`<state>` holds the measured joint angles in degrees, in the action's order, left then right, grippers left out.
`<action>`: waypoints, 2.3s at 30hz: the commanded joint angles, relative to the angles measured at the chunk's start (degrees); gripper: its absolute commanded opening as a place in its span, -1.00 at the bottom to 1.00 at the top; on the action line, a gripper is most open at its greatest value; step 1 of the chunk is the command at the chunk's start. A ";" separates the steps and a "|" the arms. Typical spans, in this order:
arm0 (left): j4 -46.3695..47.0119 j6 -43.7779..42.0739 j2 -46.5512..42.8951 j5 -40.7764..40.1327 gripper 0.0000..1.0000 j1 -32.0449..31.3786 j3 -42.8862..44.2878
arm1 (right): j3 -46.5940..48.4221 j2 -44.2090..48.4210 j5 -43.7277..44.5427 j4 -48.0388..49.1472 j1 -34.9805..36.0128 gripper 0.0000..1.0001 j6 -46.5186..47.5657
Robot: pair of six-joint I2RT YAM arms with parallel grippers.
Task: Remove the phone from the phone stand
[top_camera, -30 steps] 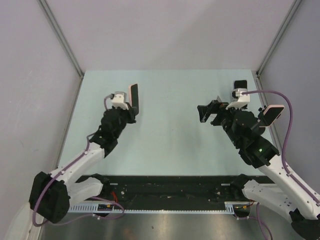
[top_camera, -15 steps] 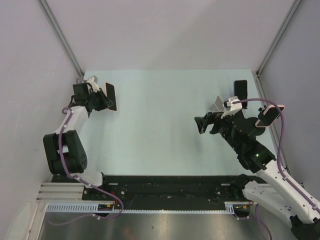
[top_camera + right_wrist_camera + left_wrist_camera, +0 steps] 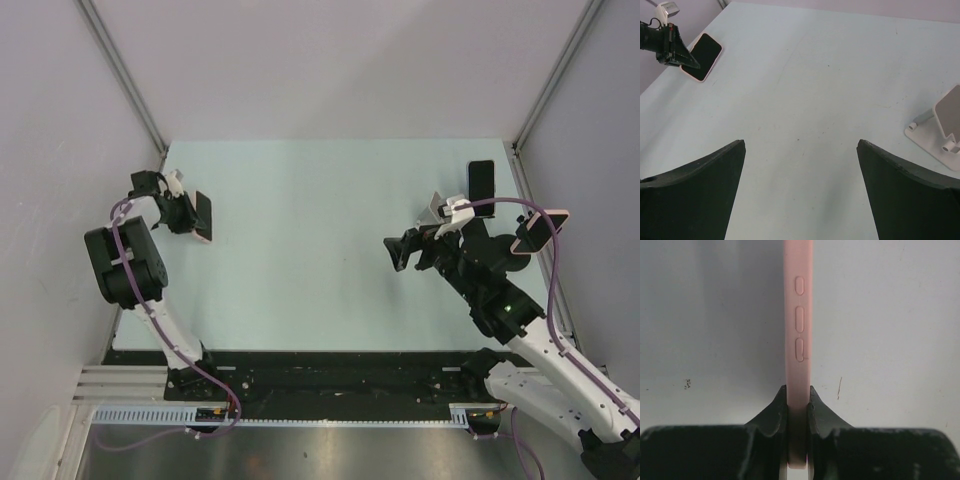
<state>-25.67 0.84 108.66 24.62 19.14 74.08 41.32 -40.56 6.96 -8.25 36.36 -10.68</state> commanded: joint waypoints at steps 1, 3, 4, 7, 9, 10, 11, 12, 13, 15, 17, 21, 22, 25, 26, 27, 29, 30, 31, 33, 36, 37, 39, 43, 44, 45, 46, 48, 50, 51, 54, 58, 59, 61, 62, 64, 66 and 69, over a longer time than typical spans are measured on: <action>-1.75 -6.03 2.60 1.13 -0.88 1.08 4.40 | -0.10 -0.40 -1.25 2.54 -0.32 0.99 1.27; -2.10 -6.29 3.13 0.17 -0.54 1.52 4.75 | -0.19 -0.75 -1.60 2.71 -0.32 0.99 1.45; -2.10 -6.29 3.31 -0.27 -0.43 1.52 4.67 | -0.19 -1.01 -1.77 2.89 -0.41 0.99 1.45; -2.45 -6.38 3.40 -2.55 -0.11 1.69 4.58 | -0.19 -1.37 -2.30 2.89 -0.41 0.99 1.27; -2.45 -6.20 3.14 -3.79 0.10 1.78 4.49 | -0.27 -1.46 -2.30 2.89 -0.50 1.00 1.36; -2.37 -6.12 2.96 -4.75 0.15 1.87 4.49 | -0.28 -1.54 -2.30 2.80 -0.50 1.00 1.36; -2.45 -5.85 2.79 -5.19 0.23 2.04 4.58 | -0.28 -1.54 -2.39 2.89 -0.50 0.99 1.27; -2.45 -5.76 2.61 -5.72 0.27 1.96 4.58 | -0.28 -1.46 -2.30 2.80 -0.50 1.00 1.36; -2.45 -5.42 2.61 -6.60 0.31 1.96 4.67 | -0.36 -1.37 -2.39 2.71 -0.50 1.00 1.27; -2.45 -4.98 2.17 -7.65 0.45 1.96 4.49 | -0.36 -1.37 -2.30 2.71 -0.50 0.99 1.36; -2.45 -4.36 1.73 -9.32 0.57 1.87 4.32 | -0.45 -1.28 -2.30 2.80 -0.50 1.00 1.36; -2.45 -3.30 0.94 -12.48 0.87 1.70 3.96 | -0.54 -1.37 -2.39 2.89 -0.50 0.99 1.27; -2.37 -3.13 0.76 -13.36 0.96 1.09 3.88 | -0.54 -1.46 -2.30 2.89 -0.50 1.00 1.19; -2.45 -3.04 -0.03 -16.61 1.00 -0.67 3.61 | -0.54 -1.46 -2.13 2.89 -0.50 1.00 1.10; -2.37 -3.13 -0.20 -17.23 1.00 -1.29 3.35 | -0.63 -1.54 -2.13 2.89 -0.50 1.00 1.10; -2.45 -3.30 -0.64 -19.24 1.00 -1.90 3.26 | -0.63 -1.54 -2.13 2.80 -0.50 1.00 1.10; -2.37 -3.74 -1.17 -21.80 1.00 -4.27 2.91 | -0.63 -1.72 -2.04 2.71 -0.59 0.99 0.92; -2.37 -3.92 -1.43 -24.33 1.00 -5.15 2.73 | -0.63 -1.72 -1.95 2.80 -0.50 1.00 1.01; -2.28 -4.27 -1.87 -24.62 1.00 -6.55 2.65 | -0.63 -1.72 -1.95 2.80 -0.50 1.00 1.18; -2.37 -4.44 -2.14 -27.34 1.00 -7.53 2.38 | -0.63 -1.72 -1.95 2.71 -0.50 0.99 0.92; -2.28 -4.27 -1.96 -27.87 1.00 -8.24 2.21 | -0.63 -1.81 -1.78 2.54 -0.59 0.99 0.75; -2.37 -4.18 -1.70 -29.09 0.99 -8.41 2.12 | -0.63 -1.81 -1.69 2.54 -0.50 0.99 0.83; -2.37 -4.44 -0.91 -29.98 1.00 -8.41 2.03 | -0.71 -1.81 -1.69 2.54 -0.50 0.99 0.66; -2.37 -4.97 0.32 -32.61 1.00 -8.94 1.68 | -0.72 -1.81 -1.69 2.71 -0.59 0.99 0.66; -2.45 -5.06 0.67 -33.93 1.00 -9.03 1.59 | -0.72 -1.89 -1.60 2.63 -0.59 0.99 0.74; -2.45 -5.23 1.11 -34.46 1.00 -9.20 1.59 | -0.72 -1.90 -1.69 2.63 -0.59 0.99 0.75; -2.45 -5.58 1.29 -34.73 1.00 -9.38 1.59 | -0.72 -1.98 -1.60 2.63 -0.67 0.99 0.66; -2.45 -5.76 1.64 -35.43 1.00 -9.73 1.50 | -0.72 -1.98 -1.69 2.71 -0.68 0.99 0.57; -2.45 -5.76 1.55 -36.65 1.00 -9.82 1.41 | -0.72 -1.98 -1.69 2.71 -0.67 0.99 0.57; -2.45 -5.85 1.38 -37.01 1.00 -9.82 1.33 | -0.72 -1.81 -1.69 2.63 -0.68 0.99 0.57; -2.45 -5.94 1.29 -37.71 1.00 -9.82 1.15 | -0.72 -1.81 -1.78 2.71 -0.76 0.99 0.66; -2.45 -5.94 1.38 -39.38 1.00 -9.82 1.06 | -0.72 -1.81 -1.78 2.71 -0.68 0.98 0.66; -2.45 -5.94 1.12 -39.65 1.00 -9.82 1.06 | -0.72 -1.72 -1.78 2.71 -0.68 0.98 0.57; -2.45 -5.85 0.94 -39.74 0.99 -9.82 1.15 | -0.72 -1.63 -1.78 2.63 -0.68 0.99 0.66; -2.37 -5.76 0.68 -39.65 1.00 -9.82 1.06 | -0.63 -1.72 -1.78 2.71 -0.68 0.98 0.66; -2.45 -5.68 0.50 -39.04 1.00 -9.82 1.06 | -0.72 -1.72 -1.78 2.71 -0.76 0.99 0.66; -2.45 -5.59 0.32 -38.51 1.00 -9.73 1.06 | -0.72 -1.81 -1.78 2.80 -0.76 0.98 0.75; -2.45 -5.15 -0.99 -36.41 1.00 -9.91 0.89 | -0.72 -1.63 -1.69 2.80 -0.76 0.98 1.01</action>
<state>-28.08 -3.60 109.86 -13.02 9.39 75.66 40.60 -42.48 5.10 -7.81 35.88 -10.33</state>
